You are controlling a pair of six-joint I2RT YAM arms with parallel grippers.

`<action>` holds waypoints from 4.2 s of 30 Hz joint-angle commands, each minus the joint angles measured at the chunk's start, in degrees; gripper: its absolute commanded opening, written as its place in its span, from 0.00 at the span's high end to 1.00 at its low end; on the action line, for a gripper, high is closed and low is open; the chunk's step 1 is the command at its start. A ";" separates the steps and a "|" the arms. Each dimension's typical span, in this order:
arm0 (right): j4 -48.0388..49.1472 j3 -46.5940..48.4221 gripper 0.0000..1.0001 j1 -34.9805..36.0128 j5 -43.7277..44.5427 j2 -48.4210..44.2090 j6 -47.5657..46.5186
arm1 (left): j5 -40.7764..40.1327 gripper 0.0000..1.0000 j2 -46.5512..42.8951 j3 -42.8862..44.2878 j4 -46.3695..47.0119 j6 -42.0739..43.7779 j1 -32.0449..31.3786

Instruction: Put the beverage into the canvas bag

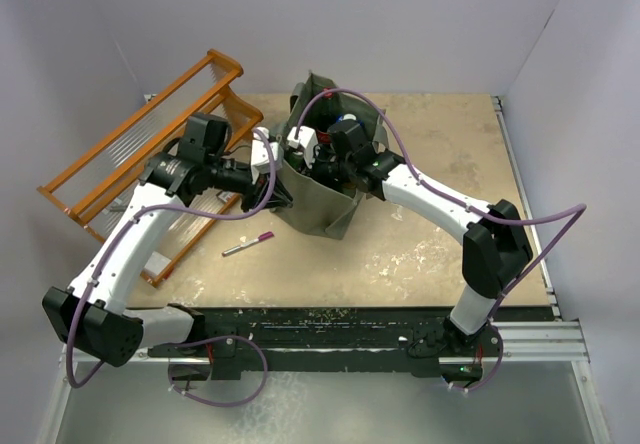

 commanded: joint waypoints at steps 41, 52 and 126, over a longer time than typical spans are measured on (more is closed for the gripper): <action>3.54 -1.13 0.33 0.95 -0.15 -9.85 1.67 | -0.01 0.79 -1.76 4.73 1.49 -0.90 4.77; 4.63 -1.11 0.30 0.86 3.35 -13.33 2.36 | 0.97 0.78 -1.20 6.36 3.05 -2.75 7.04; 9.38 -1.88 0.00 -40.09 25.15 -37.50 9.24 | -34.67 0.01 -1.39 17.58 18.49 -23.85 30.84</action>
